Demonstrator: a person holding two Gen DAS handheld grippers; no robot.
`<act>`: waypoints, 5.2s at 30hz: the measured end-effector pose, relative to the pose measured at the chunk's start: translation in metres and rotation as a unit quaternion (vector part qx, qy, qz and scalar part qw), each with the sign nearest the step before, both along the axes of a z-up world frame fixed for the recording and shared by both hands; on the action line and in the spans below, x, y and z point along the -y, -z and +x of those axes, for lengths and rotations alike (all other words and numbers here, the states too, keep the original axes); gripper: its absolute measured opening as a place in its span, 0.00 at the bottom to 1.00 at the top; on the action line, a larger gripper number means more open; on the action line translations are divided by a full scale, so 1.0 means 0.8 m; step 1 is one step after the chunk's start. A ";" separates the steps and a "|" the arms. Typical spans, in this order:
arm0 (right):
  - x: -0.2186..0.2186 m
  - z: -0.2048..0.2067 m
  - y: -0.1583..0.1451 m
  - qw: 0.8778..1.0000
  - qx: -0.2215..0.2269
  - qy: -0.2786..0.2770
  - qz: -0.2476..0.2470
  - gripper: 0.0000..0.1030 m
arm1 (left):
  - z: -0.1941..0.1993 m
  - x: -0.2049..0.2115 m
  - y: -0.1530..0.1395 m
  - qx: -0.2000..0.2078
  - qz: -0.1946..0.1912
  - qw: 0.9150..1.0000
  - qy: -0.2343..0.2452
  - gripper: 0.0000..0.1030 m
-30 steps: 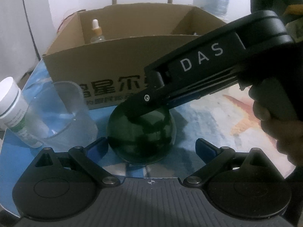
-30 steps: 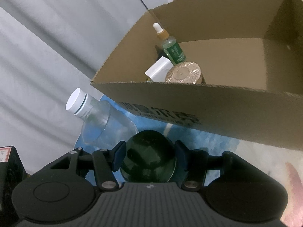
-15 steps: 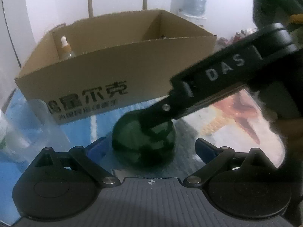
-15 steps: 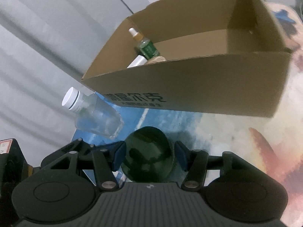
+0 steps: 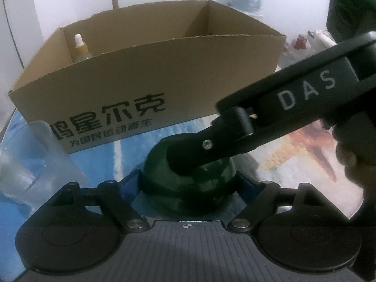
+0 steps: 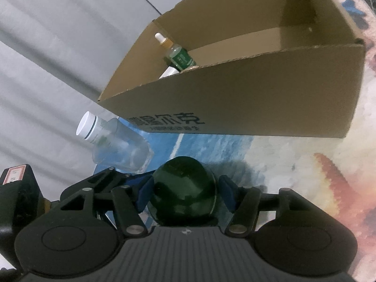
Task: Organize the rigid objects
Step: 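Carry the green ball into the box and open the right gripper, then move the right tool to the clear plastic cup and grasp it, then lift the clear cup with the right gripper and carry it over the box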
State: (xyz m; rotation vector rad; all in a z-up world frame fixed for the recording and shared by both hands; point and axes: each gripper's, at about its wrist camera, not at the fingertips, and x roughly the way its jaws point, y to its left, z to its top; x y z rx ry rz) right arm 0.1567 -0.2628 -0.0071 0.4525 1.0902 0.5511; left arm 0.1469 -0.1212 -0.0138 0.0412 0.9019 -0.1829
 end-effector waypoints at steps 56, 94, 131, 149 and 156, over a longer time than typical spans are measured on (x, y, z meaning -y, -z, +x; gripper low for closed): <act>-0.006 0.291 -0.047 0.999 -0.053 0.011 -0.004 0.71 | 0.219 -0.031 -0.071 -0.106 0.068 0.991 -0.049 0.80; 0.062 0.138 -0.151 0.991 0.105 0.061 0.057 0.71 | 0.041 -0.057 -0.189 0.059 0.045 0.997 -0.037 0.93; -0.207 0.046 -0.031 0.966 0.140 -0.185 -0.111 0.92 | -0.056 -0.133 0.008 0.085 0.067 0.986 -0.124 0.74; -0.173 0.036 -0.025 0.972 0.106 -0.158 -0.141 0.80 | -0.051 -0.096 0.002 0.092 0.046 0.993 -0.061 0.65; -0.115 0.014 -0.032 0.978 0.087 -0.111 -0.151 0.80 | -0.053 -0.052 -0.003 0.096 0.040 0.995 0.003 0.65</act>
